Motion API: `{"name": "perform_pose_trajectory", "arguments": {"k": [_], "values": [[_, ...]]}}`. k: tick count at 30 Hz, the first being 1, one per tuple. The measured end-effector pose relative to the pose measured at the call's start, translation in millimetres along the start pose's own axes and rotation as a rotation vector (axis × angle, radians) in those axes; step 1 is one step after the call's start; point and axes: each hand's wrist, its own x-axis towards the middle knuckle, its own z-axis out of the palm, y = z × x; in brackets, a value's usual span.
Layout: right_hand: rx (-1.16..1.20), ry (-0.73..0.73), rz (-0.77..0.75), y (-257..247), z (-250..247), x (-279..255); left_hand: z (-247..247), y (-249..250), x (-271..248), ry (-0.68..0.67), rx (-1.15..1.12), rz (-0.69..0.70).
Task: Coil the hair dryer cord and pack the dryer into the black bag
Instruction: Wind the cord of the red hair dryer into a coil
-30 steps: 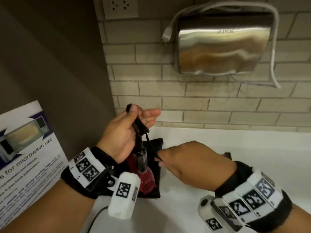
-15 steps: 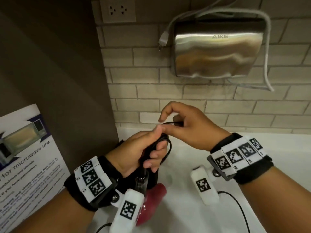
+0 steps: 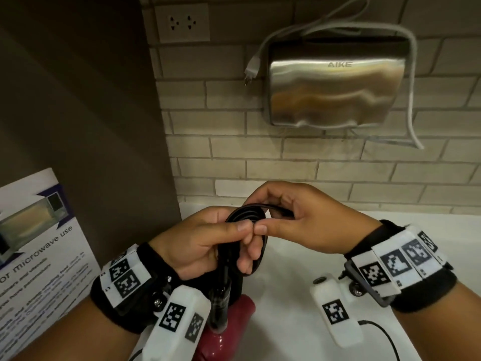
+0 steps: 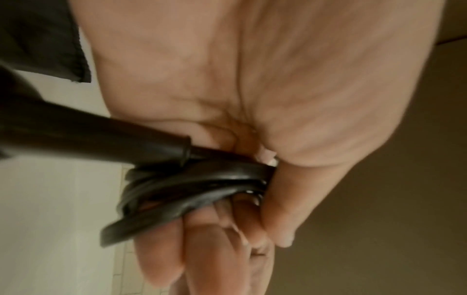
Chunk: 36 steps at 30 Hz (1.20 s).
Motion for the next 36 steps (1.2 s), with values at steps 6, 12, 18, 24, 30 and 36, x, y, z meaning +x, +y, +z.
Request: {"name": "perform_pose_trajectory", "arguments": {"k": [6,12,18,24,30,36], "values": [[0.004,0.043,-0.008,-2.6,-6.0,-1.6,8.7,7.5,-2.3,0.191,0.136,0.004],[0.079,0.092,0.066,-0.9,-8.0,2.2,21.9,3.7,2.2,0.359,0.243,0.07],[0.155,0.162,0.015,-1.2,-10.9,4.1,33.3,-6.0,-1.0,0.509,0.329,0.118],[0.03,0.189,-0.026,10.1,-8.3,5.5,38.3,-12.9,6.9,0.691,0.55,0.156],[-0.281,0.278,-0.01,20.2,-13.4,-2.6,33.1,-17.7,9.4,0.758,0.575,0.126],[0.507,0.298,0.188,19.1,10.8,3.8,28.1,-18.4,18.3,0.745,0.754,0.097]]}}
